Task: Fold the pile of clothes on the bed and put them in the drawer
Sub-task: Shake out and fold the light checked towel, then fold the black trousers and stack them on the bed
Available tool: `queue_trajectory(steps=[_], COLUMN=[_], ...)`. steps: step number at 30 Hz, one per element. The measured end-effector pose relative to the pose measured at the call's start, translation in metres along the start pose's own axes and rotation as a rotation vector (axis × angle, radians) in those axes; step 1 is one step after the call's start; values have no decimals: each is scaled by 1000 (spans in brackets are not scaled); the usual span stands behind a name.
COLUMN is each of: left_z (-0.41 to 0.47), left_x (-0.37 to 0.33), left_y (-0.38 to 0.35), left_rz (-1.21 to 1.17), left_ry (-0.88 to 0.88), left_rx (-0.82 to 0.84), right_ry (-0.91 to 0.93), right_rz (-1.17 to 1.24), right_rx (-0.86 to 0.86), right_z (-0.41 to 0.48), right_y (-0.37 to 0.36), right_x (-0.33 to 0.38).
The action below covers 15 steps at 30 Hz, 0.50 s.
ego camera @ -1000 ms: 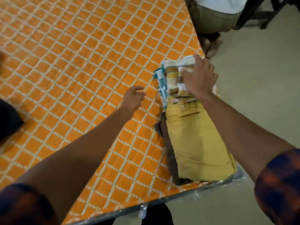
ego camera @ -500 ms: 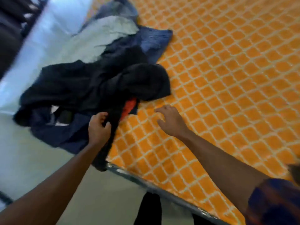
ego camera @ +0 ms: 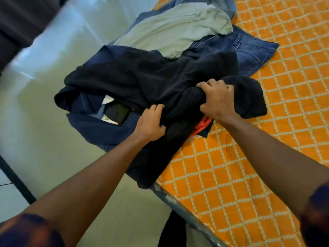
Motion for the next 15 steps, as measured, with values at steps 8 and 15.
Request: queue_trajectory(steps=[8, 15], left_z=[-27, -103], left_x=[-15, -53], left_y=[-29, -56], left_rz=[33, -377], left_ry=[-111, -135], left_rx=[176, -173], right_ry=[64, 95], right_rz=[-33, -30], right_rx=[76, 401], right_z=[-56, -184], right_y=[-5, -29], right_x=[-10, 24])
Point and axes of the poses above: each hand's wrist, its own z-axis towards the middle knuckle, its own y-axis out of the back of the hand, x = y × z, the point moved 3 cm from there along z, towards the middle knuckle, and after that the axes turned 6 degrees about y, right-handed, at the moved point
